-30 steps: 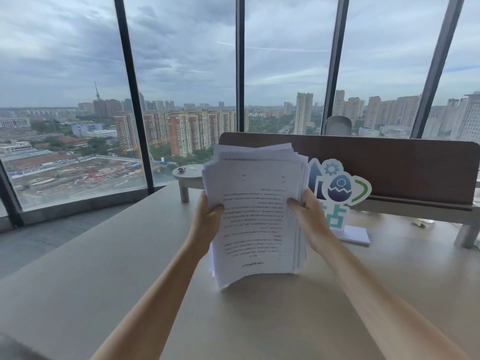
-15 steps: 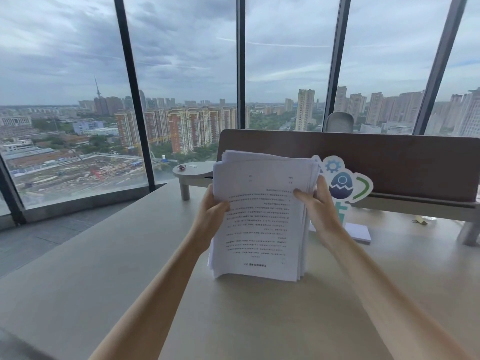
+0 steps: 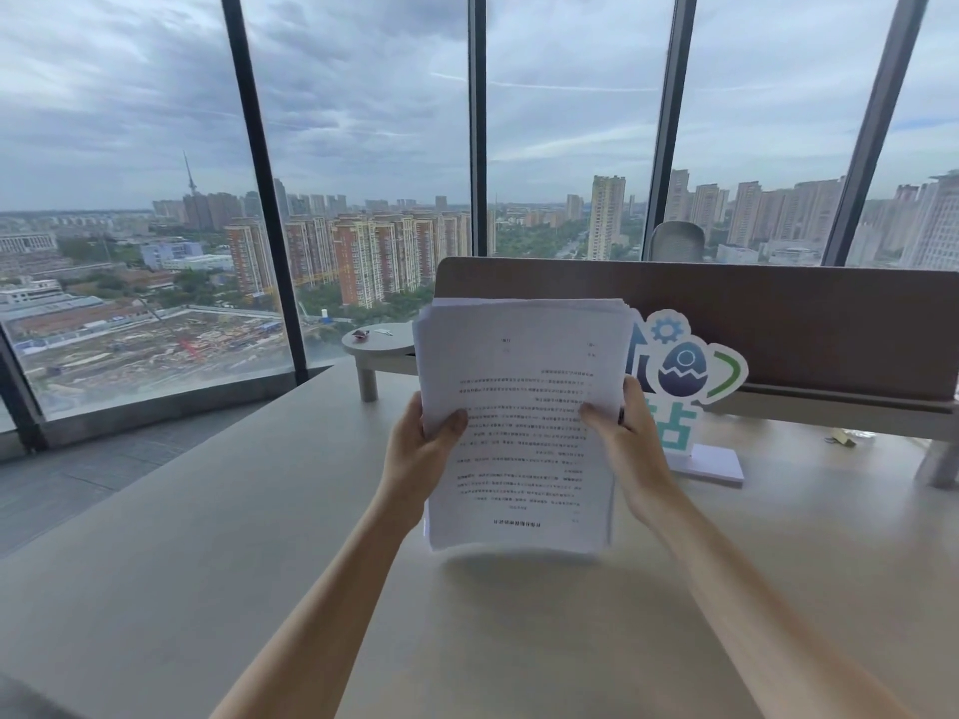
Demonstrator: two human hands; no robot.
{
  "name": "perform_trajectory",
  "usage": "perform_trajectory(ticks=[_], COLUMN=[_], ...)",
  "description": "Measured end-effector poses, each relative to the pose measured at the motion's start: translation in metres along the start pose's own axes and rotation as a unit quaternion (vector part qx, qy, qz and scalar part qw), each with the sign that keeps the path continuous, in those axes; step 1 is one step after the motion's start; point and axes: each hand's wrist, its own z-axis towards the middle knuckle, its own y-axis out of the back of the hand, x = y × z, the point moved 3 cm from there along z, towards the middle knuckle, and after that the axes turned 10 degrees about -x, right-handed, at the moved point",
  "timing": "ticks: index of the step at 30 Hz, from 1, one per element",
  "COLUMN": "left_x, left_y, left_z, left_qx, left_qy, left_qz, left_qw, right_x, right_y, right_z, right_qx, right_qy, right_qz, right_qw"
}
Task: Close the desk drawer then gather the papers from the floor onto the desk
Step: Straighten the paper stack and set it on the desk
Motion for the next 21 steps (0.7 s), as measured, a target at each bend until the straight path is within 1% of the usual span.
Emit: perform_trajectory(ticks=[2, 5, 11, 15, 18, 21], left_x=[0.0, 0.007, 0.039, 0.043, 0.042, 0.051], left_y=[0.002, 0.003, -0.001, -0.005, -0.004, 0.0], left_z=[-0.001, -0.005, -0.014, -0.008, -0.002, -0.007], left_qx=[0.014, 0.032, 0.017, -0.003, -0.003, -0.01], left_qy=[-0.001, 0.02, 0.06, 0.039, 0.021, 0.022], left_qz=[-0.008, -0.023, 0.001, 0.032, 0.038, 0.051], left_qw=[1.0, 0.999, 0.998, 0.999, 0.999, 0.998], right_x=[0.006, 0.007, -0.021, -0.029, -0.026, -0.039], right_y=[0.001, 0.001, 0.0, 0.0, 0.001, 0.001], right_z=[0.001, 0.002, -0.007, -0.009, -0.006, -0.011], right_qx=[0.008, 0.016, 0.028, 0.01, 0.006, -0.006], right_qy=[0.014, 0.01, -0.045, -0.04, -0.013, 0.002], right_qz=[0.0, 0.013, 0.036, 0.021, 0.006, -0.02], right_qw=[1.0, 1.0, 0.998, 0.999, 1.0, 1.0])
